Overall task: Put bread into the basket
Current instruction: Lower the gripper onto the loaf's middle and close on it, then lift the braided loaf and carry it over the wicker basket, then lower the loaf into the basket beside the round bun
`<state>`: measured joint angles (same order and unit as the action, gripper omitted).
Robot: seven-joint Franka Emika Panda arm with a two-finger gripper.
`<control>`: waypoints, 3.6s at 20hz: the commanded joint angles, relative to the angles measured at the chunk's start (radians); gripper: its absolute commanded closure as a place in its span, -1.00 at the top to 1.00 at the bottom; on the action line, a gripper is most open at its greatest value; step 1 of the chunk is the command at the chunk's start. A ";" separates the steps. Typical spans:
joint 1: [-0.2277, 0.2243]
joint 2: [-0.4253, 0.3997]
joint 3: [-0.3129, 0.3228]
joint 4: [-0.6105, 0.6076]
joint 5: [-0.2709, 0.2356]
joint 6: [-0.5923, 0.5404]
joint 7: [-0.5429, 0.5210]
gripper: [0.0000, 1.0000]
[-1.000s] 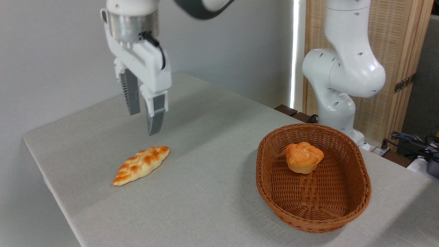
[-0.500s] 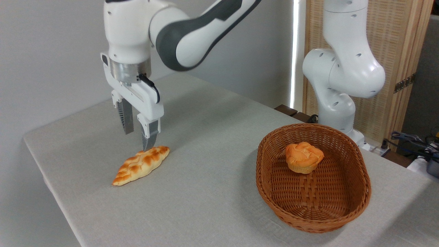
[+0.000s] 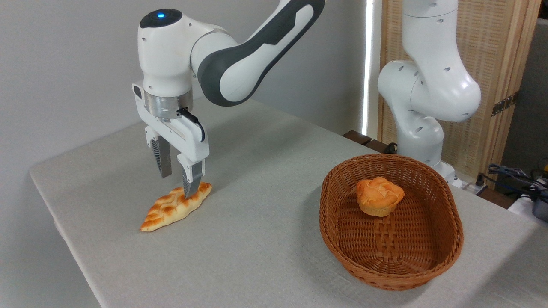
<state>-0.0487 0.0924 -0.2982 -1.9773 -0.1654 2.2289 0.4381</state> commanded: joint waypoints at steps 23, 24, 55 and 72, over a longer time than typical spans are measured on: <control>-0.002 0.069 0.001 -0.003 0.075 0.069 -0.036 -0.51; -0.002 0.069 0.001 -0.003 0.076 0.068 -0.036 -0.52; -0.209 -0.293 0.686 -0.026 0.188 -0.699 1.072 -0.21; -0.210 -0.280 0.840 -0.156 0.231 -0.690 1.286 0.58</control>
<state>-0.2416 -0.1817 0.5244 -2.1182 0.0472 1.5398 1.7065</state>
